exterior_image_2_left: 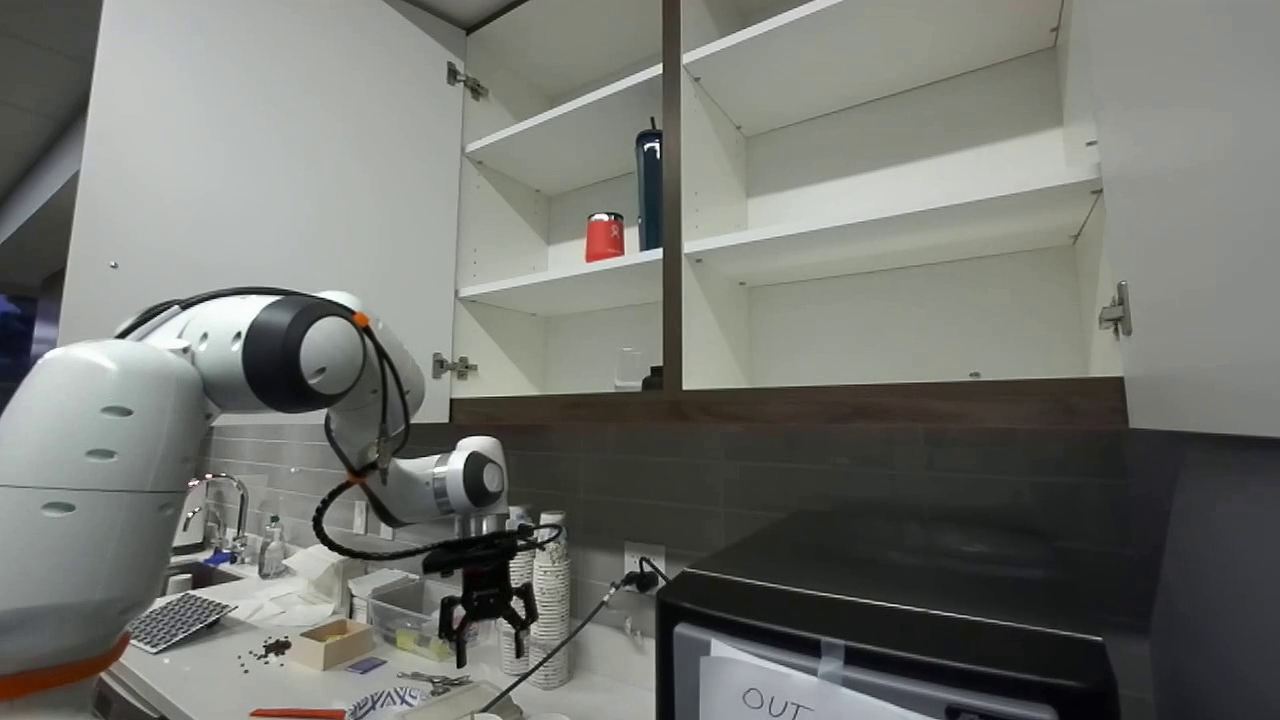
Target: Put two straws inside the coffee cup then put the cup inside the open upper cabinet.
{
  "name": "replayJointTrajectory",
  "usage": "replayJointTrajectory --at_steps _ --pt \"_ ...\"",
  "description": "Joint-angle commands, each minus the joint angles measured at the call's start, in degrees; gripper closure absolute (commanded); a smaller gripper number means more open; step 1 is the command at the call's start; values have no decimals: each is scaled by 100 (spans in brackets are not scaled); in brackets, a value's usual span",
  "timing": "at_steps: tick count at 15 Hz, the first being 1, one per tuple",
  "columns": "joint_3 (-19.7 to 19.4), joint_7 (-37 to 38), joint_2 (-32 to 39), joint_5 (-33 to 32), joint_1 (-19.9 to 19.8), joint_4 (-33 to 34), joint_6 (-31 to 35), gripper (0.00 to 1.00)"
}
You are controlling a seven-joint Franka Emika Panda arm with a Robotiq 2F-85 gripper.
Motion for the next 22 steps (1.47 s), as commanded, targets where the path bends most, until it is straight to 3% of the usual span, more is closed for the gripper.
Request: replayJointTrajectory --at_steps 1,11,18,22 --pt "-201 774 -699 170 -86 -954 713 0" --pt "-685 2221 -1208 992 -570 -1879 1444 0" --pt "-700 3560 -1425 1655 -687 -2620 2360 0" --pt "-676 4417 -1618 1651 -767 -3049 2871 0"
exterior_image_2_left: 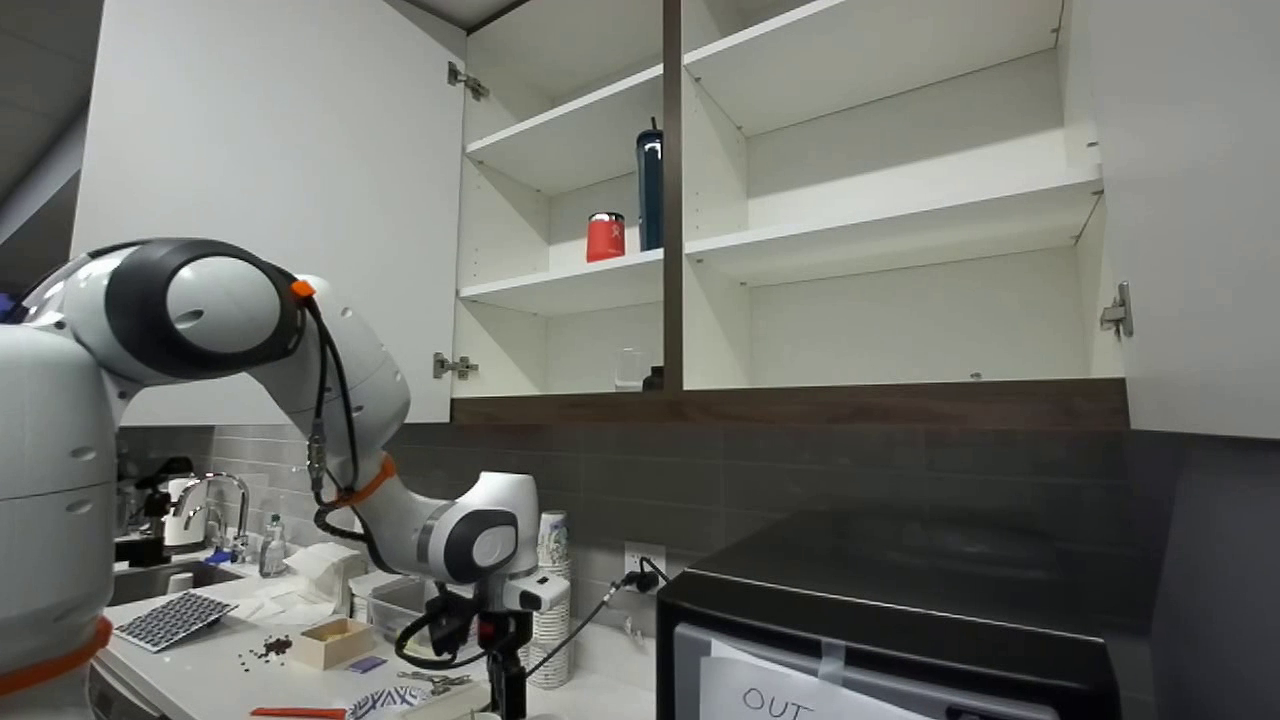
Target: Put two straws inside the coffee cup then put the cup inside the open upper cabinet.
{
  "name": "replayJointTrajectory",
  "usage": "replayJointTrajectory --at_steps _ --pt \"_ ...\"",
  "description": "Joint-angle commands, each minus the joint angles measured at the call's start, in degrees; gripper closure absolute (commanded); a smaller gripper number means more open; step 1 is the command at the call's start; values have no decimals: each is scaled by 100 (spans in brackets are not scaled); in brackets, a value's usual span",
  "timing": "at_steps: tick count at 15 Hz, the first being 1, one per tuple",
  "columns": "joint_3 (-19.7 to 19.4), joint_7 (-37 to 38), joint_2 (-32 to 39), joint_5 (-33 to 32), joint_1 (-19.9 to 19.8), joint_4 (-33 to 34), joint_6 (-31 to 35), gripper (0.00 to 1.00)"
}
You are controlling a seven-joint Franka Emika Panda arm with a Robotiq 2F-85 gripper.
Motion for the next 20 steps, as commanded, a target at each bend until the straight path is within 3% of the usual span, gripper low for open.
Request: replayJointTrajectory --at_steps 1,6,16,19,20 --pt "57 663 -307 82 -113 -524 483 0" --pt "73 958 48 79 -153 -614 984 0" --pt "-29 923 996 221 -66 -202 1272 0" --pt "-66 849 1278 438 -49 -12 1358 10" --pt "-78 841 1364 493 -41 60 1347 30"
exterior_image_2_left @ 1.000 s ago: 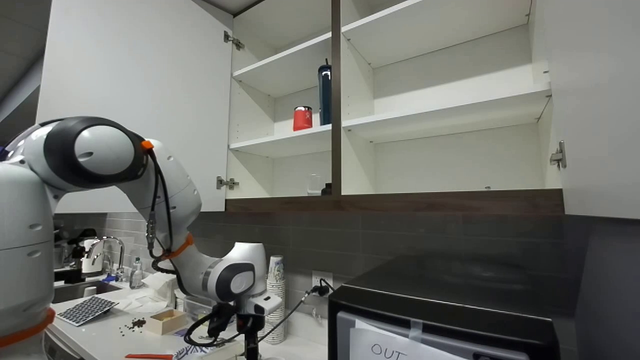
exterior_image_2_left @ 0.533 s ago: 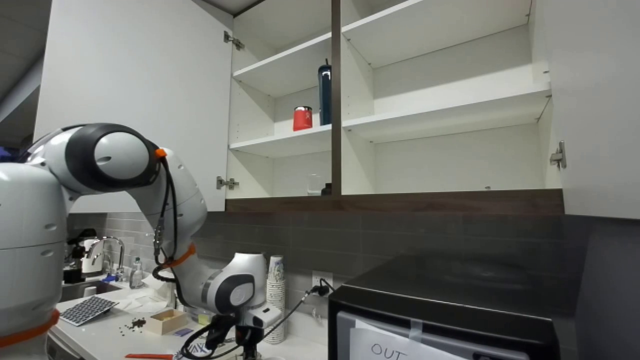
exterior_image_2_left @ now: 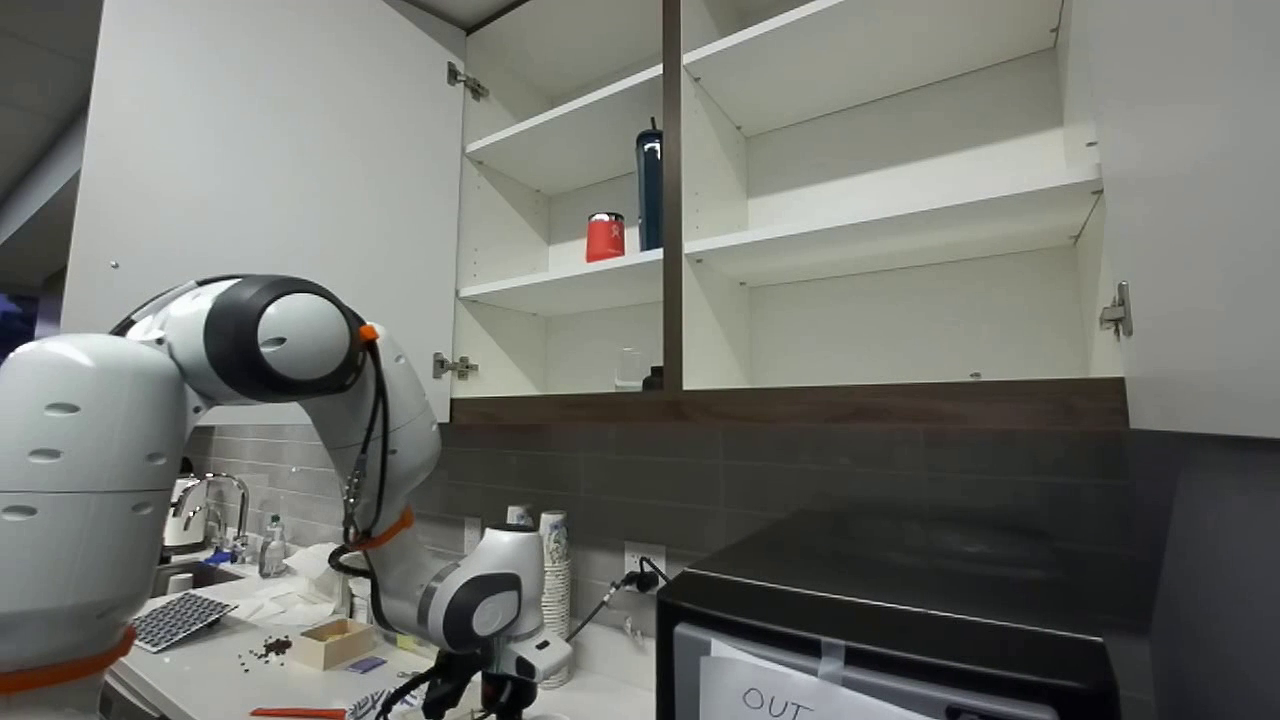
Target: Put two straws inside the coffee cup then put the cup inside the open upper cabinet.
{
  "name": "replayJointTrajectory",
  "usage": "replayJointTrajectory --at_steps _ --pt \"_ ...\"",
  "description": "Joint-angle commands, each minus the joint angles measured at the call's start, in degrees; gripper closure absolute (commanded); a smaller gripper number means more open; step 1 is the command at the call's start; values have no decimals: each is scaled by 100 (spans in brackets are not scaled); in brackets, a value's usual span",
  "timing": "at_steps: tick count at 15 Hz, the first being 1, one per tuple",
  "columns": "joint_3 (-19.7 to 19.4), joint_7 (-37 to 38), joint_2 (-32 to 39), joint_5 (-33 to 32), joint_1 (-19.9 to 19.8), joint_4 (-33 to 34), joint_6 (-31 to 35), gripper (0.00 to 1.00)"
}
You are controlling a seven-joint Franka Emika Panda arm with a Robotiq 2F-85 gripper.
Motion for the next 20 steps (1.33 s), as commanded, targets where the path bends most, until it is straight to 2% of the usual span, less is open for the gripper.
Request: replayJointTrajectory --at_steps 1,2,3,4,10,12,17,20 --pt "-90 -28 447 299 84 311 105 35" --pt "-101 -38 515 352 93 374 94 35" --pt "-124 -36 595 379 99 442 86 41" --pt "-143 -46 666 414 105 503 84 51" --pt "-167 -188 877 658 108 764 -24 97" --pt "-78 -444 754 873 69 762 -196 100" --pt "-102 -681 317 1020 112 651 -633 99" --pt "-229 -412 -132 583 165 499 -990 99"
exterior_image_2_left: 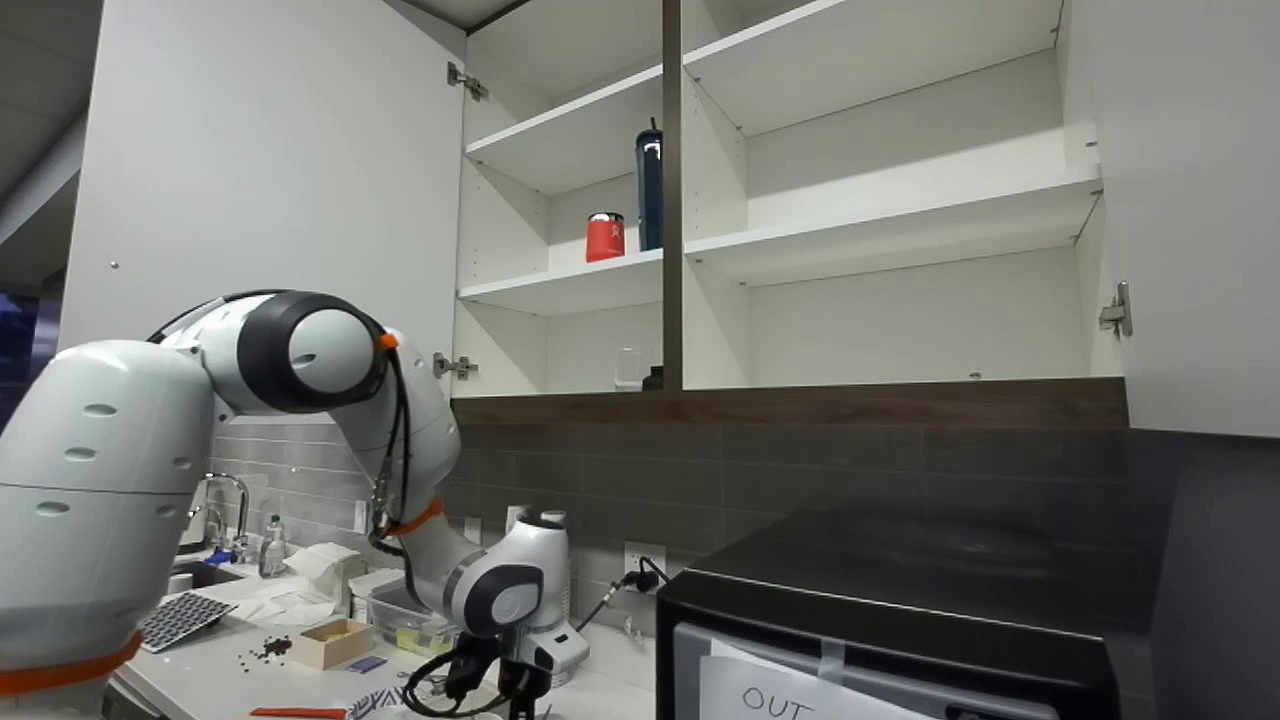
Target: Put two straws inside the coffee cup then put the cup inside the open upper cabinet.
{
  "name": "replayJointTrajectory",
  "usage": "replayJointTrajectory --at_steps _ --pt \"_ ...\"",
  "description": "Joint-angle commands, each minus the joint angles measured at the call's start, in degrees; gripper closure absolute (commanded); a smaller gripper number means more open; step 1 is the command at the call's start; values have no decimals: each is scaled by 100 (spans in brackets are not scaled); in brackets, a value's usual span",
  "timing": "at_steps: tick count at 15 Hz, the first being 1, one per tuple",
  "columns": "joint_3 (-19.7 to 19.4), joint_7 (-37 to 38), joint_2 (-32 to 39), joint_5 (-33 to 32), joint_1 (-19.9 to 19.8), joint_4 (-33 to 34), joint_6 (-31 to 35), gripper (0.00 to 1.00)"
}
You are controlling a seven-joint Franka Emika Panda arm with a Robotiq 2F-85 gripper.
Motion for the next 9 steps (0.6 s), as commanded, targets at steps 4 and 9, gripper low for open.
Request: replayJointTrajectory --at_steps 4,9 --pt "-146 369 -1293 -774 21 -445 -793 99" --pt "10 423 -1559 -1200 -103 -218 -1344 97"
